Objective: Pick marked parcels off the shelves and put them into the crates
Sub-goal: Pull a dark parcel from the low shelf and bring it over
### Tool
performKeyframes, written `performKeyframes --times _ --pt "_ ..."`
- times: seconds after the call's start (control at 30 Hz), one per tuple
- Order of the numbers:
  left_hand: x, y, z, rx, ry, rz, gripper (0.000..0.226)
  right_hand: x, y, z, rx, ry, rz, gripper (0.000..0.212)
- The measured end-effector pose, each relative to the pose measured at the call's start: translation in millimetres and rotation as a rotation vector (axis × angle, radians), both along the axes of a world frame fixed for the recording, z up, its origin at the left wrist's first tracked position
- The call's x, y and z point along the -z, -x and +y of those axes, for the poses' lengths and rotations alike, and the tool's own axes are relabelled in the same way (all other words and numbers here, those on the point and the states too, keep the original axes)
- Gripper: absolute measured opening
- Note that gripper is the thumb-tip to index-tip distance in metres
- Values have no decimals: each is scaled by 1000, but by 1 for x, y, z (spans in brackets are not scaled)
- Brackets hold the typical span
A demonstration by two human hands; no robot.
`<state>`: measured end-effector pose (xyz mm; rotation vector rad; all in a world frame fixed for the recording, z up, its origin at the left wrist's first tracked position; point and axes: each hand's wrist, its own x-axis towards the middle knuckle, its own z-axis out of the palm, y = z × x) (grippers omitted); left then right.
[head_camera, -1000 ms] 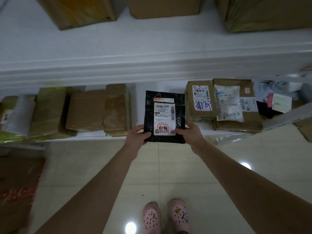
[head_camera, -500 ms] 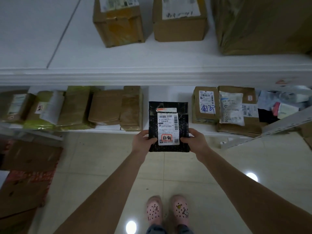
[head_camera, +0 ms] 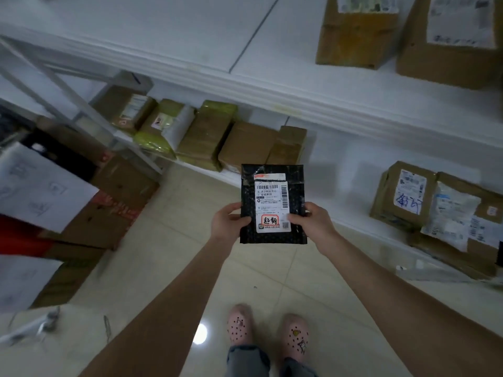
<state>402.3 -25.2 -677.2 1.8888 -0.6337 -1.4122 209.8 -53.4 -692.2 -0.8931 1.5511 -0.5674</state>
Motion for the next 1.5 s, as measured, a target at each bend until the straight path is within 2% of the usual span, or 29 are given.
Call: performKeyframes --times 0.23,0.43,0.53,0.67,0.77,0.97,1.3,1.37,1.43,1.5 --pt "-26 -108 41 -167 -15 64 41 -11 -109 -4 -246 -60 -47 23" --pt "-28 -213 78 -364 -18 15 34 -20 -233 6 -404 -30 -27 21" --pt "-29 -267 97 -439 -13 31 24 -24 -300 14 -502 -20 -5 34" --pt "-31 -344 126 -508 -27 41 21 -23 -404 26 -697 35 125 56" --pt "-35 -414 146 -587 -28 8 28 -26 -487 40 -796 67 154 54" --pt "-40 -546 174 -705 0 -144 29 -39 -630 64 -919 174 115 35" --pt "-21 -725 174 -903 -27 -195 58 -31 -847 45 -1171 272 115 43" --pt "-11 -762 174 -951 -26 -180 69 -26 -889 42 -1169 248 95 39" --pt "1 -791 178 -1022 -83 -168 76 -17 -925 39 -1110 179 78 25" --pt "9 -813 181 -1133 -123 -64 77 -9 -959 37 -1019 79 54 21"
